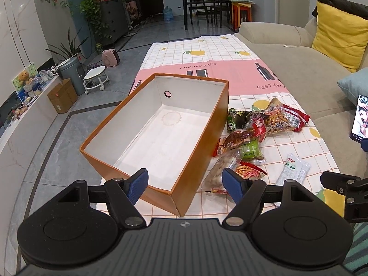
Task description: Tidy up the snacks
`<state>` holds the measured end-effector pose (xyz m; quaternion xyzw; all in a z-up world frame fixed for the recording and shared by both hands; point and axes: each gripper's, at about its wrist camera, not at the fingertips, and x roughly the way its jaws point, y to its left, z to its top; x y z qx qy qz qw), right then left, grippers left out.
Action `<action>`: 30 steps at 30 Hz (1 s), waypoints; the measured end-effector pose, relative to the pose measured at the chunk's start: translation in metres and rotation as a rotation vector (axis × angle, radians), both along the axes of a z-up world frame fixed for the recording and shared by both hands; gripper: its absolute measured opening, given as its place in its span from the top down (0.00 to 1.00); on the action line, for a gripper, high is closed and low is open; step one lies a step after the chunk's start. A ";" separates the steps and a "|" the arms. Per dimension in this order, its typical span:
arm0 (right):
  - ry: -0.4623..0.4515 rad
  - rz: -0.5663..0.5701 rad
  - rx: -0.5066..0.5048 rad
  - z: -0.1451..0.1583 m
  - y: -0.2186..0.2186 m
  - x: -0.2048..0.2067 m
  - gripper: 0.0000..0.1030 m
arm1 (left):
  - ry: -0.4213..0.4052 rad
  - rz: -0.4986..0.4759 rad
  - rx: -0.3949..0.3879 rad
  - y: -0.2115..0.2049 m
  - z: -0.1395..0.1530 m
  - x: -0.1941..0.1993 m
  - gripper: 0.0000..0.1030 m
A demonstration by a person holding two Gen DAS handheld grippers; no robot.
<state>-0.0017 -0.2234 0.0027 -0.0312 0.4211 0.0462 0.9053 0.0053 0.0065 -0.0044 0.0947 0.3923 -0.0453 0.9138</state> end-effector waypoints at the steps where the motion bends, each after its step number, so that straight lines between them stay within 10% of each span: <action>1: 0.000 0.000 0.000 0.000 0.000 0.000 0.04 | -0.001 0.000 0.000 0.000 0.000 0.000 0.16; 30: 0.012 -0.001 -0.006 -0.005 0.001 0.000 0.04 | 0.008 -0.005 0.000 -0.002 -0.004 -0.002 0.16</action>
